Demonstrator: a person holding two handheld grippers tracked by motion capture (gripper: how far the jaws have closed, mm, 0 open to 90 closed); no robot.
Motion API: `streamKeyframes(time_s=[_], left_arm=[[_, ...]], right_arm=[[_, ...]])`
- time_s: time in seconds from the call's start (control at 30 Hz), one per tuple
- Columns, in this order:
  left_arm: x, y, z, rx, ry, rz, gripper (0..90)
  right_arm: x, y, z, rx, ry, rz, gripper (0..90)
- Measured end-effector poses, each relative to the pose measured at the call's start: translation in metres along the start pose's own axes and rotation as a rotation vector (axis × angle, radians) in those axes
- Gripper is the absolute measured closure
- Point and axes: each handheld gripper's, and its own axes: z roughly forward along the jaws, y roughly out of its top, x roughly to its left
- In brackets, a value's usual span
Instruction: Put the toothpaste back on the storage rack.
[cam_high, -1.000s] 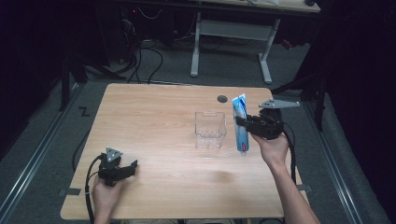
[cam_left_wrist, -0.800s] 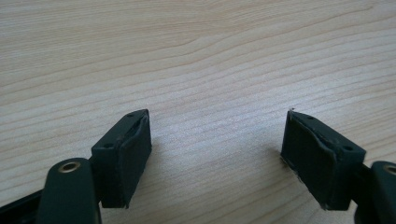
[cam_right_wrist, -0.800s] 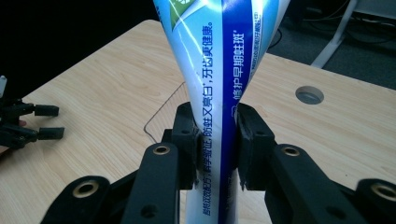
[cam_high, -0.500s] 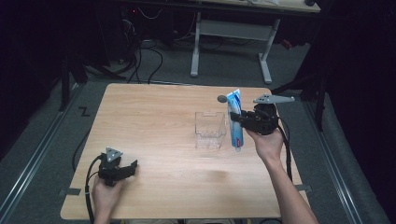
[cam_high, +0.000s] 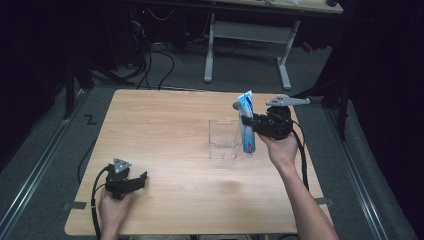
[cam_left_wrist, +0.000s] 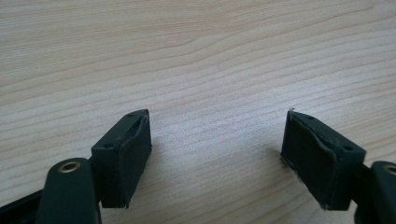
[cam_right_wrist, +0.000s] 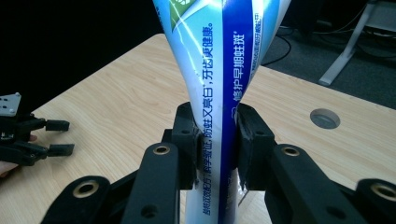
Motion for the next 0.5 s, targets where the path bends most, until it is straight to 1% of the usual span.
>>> streamKeyframes(time_s=[0.27, 0.5], left_arm=[[0.0000, 0.0000, 0.0000, 0.000, 0.000, 0.001, 24.4], [-0.0001, 0.0000, 0.0000, 0.000, 0.001, 0.001, 24.4]], right_arm=[[0.0015, 0.0043, 0.0043, -0.012, 0.008, -0.002, 72.1], [0.0023, 0.0091, 0.0071, -0.017, 0.002, -0.008, 72.1]])
